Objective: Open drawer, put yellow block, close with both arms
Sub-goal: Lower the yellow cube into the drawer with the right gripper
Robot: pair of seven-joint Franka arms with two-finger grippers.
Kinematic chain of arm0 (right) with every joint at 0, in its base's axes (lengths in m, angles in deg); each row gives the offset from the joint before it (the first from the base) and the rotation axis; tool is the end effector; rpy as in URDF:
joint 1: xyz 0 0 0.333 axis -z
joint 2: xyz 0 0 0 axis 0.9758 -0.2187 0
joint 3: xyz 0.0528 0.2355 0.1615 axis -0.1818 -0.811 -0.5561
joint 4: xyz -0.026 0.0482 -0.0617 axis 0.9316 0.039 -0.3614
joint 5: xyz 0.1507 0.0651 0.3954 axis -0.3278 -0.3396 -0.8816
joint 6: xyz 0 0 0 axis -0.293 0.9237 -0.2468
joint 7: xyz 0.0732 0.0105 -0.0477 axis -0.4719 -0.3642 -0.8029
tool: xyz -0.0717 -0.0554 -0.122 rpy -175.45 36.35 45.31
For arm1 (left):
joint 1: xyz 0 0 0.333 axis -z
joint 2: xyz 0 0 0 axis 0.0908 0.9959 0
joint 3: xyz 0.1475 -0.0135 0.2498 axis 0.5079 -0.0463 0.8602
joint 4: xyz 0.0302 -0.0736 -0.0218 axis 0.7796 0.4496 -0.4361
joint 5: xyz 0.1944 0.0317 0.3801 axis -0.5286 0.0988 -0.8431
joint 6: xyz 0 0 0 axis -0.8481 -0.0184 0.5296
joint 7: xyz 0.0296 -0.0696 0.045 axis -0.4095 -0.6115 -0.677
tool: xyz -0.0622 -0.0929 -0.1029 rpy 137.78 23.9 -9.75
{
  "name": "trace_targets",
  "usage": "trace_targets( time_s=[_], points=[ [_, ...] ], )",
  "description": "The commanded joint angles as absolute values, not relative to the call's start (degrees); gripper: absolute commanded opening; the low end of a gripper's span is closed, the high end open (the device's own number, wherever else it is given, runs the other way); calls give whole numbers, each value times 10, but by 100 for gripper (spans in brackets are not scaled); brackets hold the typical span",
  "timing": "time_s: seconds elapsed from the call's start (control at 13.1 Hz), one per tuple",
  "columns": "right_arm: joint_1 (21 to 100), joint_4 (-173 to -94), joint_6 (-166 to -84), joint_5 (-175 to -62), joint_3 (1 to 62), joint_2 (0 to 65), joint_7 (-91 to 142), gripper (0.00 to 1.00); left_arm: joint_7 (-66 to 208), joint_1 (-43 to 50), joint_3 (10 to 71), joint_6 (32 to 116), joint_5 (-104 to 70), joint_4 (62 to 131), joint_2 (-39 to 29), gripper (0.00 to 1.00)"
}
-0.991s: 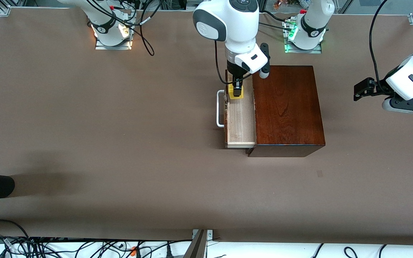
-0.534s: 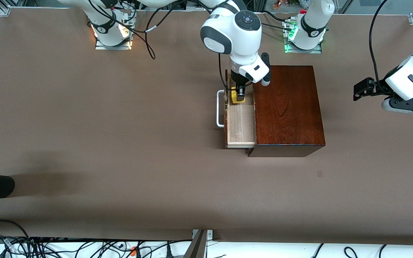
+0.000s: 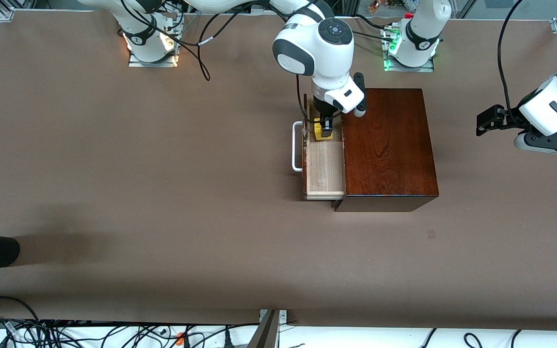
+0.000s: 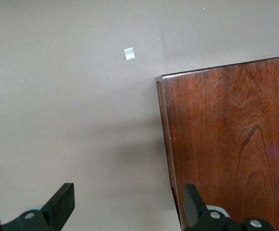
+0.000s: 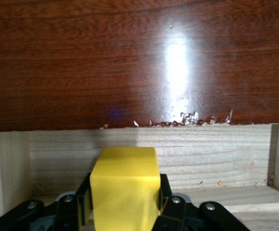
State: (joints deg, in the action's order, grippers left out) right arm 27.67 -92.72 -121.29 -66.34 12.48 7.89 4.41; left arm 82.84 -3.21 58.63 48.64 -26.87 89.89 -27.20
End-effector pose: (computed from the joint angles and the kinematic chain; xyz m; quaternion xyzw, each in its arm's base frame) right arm 0.4351 0.6726 0.2898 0.7105 0.7005 0.0631 0.0224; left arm 0.6017 -0.0197 0.4919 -0.9969 0.0669 0.0414 0.0081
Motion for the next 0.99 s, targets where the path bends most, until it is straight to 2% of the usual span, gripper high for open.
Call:
trace_targets(
  time_s=[0.0, 0.91],
  points=[
    [273, -906, -1203, -655, 127, 63, 35, 26, 842, -35, 587, 484, -262, 905, -277, 100],
    [273, -910, -1180, -654, 127, 53, 31, 26, 841, -35, 589, 476, -256, 904, -275, 100]
  ],
)
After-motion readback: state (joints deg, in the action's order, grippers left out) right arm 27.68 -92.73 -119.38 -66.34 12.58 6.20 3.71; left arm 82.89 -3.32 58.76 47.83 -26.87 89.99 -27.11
